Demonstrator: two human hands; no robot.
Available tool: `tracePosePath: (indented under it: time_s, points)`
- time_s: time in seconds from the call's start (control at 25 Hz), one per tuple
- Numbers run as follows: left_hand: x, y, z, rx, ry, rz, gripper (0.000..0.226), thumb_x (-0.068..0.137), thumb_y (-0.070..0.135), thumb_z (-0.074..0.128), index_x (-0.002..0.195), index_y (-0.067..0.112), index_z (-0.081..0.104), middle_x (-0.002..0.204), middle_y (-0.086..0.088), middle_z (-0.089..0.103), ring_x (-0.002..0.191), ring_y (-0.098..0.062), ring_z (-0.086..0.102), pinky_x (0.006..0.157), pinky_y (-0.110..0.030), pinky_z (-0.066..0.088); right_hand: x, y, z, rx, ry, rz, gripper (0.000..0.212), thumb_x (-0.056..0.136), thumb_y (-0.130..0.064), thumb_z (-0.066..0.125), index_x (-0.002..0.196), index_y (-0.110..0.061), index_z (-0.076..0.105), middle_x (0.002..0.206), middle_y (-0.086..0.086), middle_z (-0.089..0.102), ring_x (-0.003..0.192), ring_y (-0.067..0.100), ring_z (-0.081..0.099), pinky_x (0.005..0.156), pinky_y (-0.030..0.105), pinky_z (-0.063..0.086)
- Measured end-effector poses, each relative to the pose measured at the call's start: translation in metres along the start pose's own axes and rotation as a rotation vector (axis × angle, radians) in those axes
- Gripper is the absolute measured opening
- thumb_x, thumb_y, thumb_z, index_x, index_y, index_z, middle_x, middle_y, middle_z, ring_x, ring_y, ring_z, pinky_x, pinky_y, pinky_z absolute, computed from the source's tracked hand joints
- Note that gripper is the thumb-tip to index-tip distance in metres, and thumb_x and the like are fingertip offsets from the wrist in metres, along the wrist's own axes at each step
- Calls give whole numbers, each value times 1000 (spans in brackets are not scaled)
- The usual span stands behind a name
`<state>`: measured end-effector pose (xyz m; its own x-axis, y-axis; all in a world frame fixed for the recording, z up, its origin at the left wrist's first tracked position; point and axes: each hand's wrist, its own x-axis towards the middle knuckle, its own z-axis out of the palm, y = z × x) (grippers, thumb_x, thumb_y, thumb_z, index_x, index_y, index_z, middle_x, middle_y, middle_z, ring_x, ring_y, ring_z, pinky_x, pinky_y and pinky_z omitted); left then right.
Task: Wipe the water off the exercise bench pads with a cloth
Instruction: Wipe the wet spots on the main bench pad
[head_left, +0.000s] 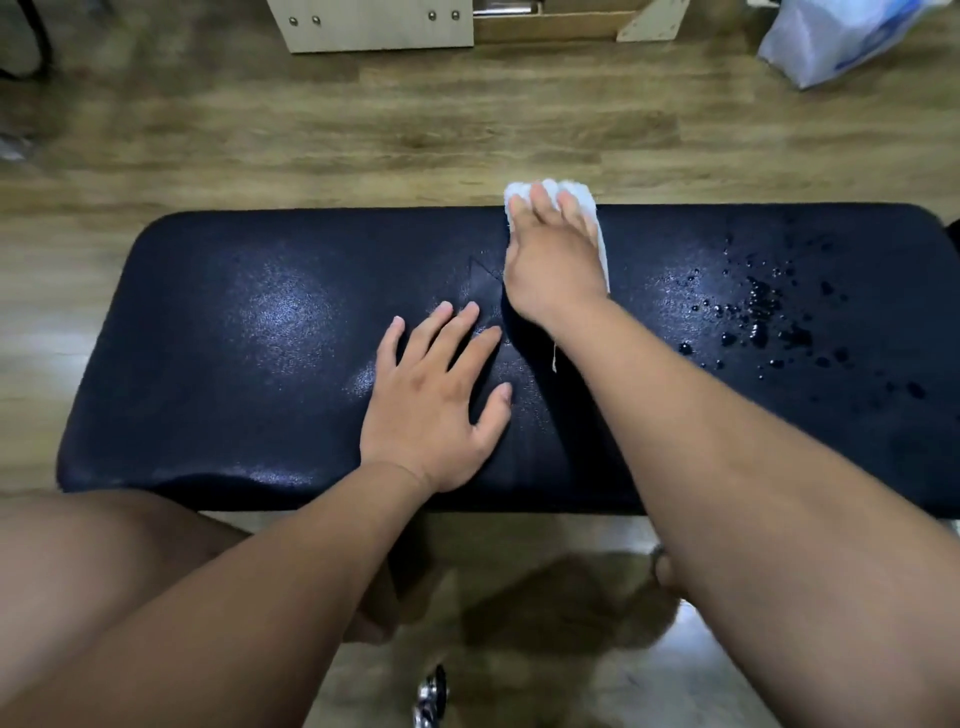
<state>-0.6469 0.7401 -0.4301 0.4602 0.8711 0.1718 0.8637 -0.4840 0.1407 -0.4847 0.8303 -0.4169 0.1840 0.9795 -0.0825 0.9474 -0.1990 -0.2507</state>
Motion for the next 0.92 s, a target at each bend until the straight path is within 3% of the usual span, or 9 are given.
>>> tracePosePath:
  time_s: [0.16,0.32,0.4,0.56,0.68,0.8,0.92]
  points:
    - [-2,-1,0,-15,9,2,56,90,49,41,136,22,56,151,-3,48,143,-24,38,116,-56,25,-101,3,10,117,92,-40,53,95,-24,30,147,-12,33,157,7,26,146,31,16,118,43,18]
    - [-3,0,1,-20,20,3,55,91,48,41,136,21,56,150,-3,48,143,-25,38,117,-55,24,-232,20,9,143,23,-58,50,97,-26,31,144,-13,41,155,6,32,145,27,23,114,45,25]
    - [-3,-1,1,-9,15,9,55,92,48,40,137,21,55,151,-3,47,144,-24,36,117,-55,24,-200,31,5,105,41,-110,52,97,-28,29,144,-10,41,154,11,33,143,32,26,115,45,25]
    - [-4,-2,0,-29,10,5,56,93,48,37,139,21,54,152,-2,45,145,-23,34,119,-53,21,-42,52,-10,-18,98,-88,51,97,-21,29,147,-9,30,155,18,24,143,35,18,119,39,12]
    - [-5,-2,0,-26,28,23,54,94,46,39,138,19,55,151,-4,47,144,-25,37,119,-53,22,28,54,-11,-45,73,5,43,97,-24,30,136,-12,43,150,16,32,138,33,26,115,40,19]
    - [-3,-1,0,-30,13,41,53,93,44,42,136,18,56,150,-5,48,143,-27,38,117,-54,23,9,54,-4,4,95,3,48,99,-26,30,145,-13,34,157,14,22,145,32,16,119,40,10]
    - [-2,0,-6,-6,1,36,54,92,44,41,135,16,57,149,-5,48,142,-28,39,117,-54,23,-77,50,0,80,159,-32,53,95,-26,31,146,-12,33,158,14,22,145,34,15,120,41,10]
